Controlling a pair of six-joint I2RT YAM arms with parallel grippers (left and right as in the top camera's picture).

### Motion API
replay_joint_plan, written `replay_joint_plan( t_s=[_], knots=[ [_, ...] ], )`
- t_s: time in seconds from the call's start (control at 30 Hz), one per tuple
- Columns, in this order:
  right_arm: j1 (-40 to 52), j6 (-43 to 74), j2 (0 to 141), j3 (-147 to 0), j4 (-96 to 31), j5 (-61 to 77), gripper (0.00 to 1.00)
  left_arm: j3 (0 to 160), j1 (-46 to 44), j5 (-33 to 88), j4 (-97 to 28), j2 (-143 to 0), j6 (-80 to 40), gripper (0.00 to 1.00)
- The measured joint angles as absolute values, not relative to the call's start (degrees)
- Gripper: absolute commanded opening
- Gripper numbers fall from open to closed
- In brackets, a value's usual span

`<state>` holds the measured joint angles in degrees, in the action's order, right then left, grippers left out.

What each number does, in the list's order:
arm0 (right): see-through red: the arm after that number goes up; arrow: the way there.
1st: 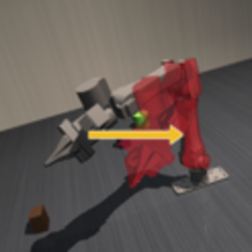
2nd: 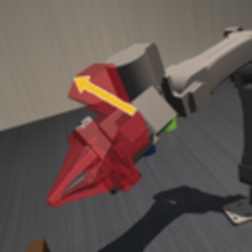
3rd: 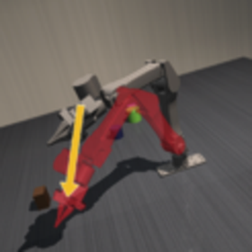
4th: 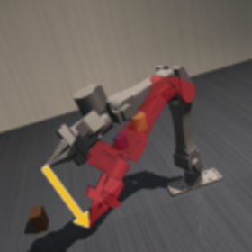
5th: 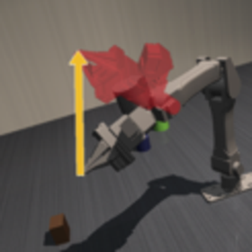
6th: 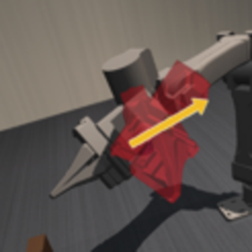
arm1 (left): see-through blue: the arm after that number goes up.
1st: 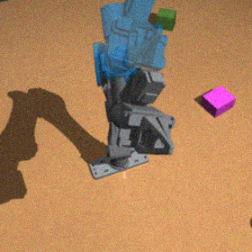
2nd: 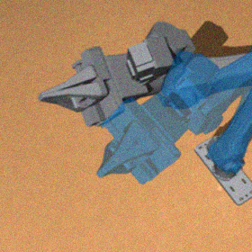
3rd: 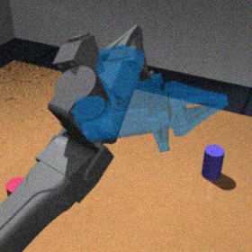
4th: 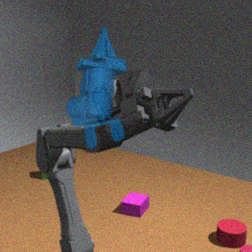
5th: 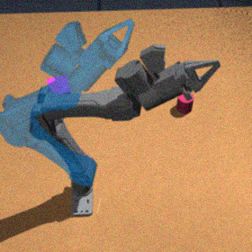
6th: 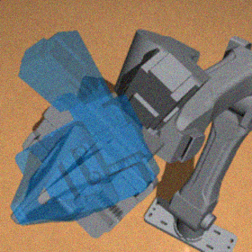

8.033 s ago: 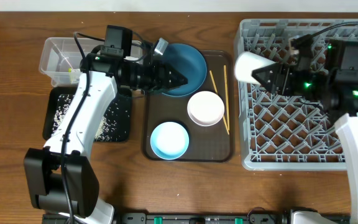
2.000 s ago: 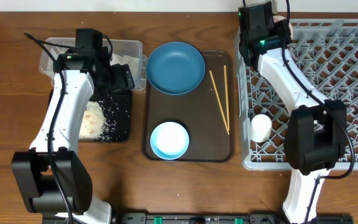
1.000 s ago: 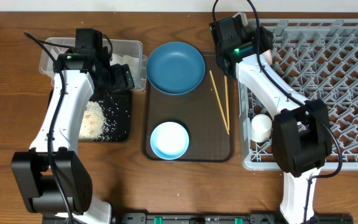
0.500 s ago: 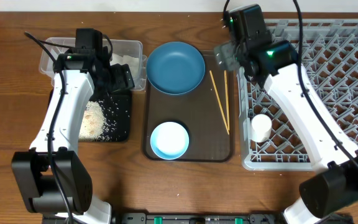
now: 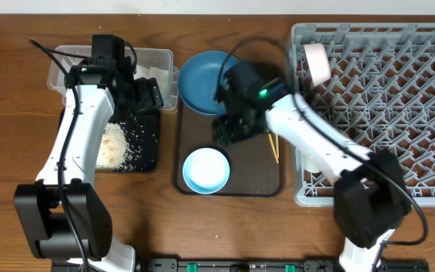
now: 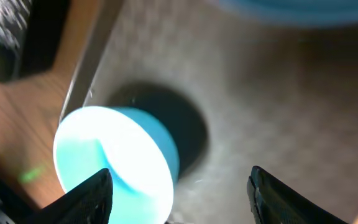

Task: Sort waste into correct bins and load items into the dishwasher rack
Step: 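Move the right gripper to the light-blue dish and grasp its rim, then lift the light-blue dish and lower it into the rack's front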

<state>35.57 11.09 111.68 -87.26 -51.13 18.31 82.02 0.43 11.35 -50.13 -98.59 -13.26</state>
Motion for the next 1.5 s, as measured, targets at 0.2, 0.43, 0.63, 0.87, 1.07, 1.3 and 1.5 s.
replay_joint_plan(
  t_s=[0.2, 0.43, 0.63, 0.87, 1.07, 1.3, 1.5],
  knots=[
    [37.95, 12.88, 114.59, -85.86, -50.72, 17.76, 0.57, 82.02, 0.43, 11.38, -50.15, -98.59, -13.26, 0.88],
    [38.63, 13.76, 117.19, -84.88, -52.05, 15.92, 0.35, 82.02, 0.43, 11.38, -50.13, -98.59, -13.26, 0.88],
    [38.72, 13.96, 117.71, -84.88, -52.27, 14.48, 0.01, 82.02, 0.43, 11.38, -50.13, -98.59, -13.26, 0.88],
    [38.72, 14.31, 117.71, -84.86, -52.86, 13.67, 0.01, 82.02, 0.43, 11.38, -50.15, -98.59, -13.26, 0.88],
    [37.82, 14.50, 116.33, -86.32, -58.06, 12.16, 0.01, 82.02, 0.43, 11.38, -50.15, -98.59, -13.26, 0.89],
    [30.22, 19.40, 102.41, -93.30, -62.06, -7.73, 0.01, 82.02, 0.43, 11.38, -50.13, -98.59, -13.26, 0.88],
    [24.05, 22.52, 93.78, -94.94, -62.96, -33.58, 0.01, 82.02, 0.43, 11.38, -50.15, -98.59, -13.23, 0.88]
  ],
)
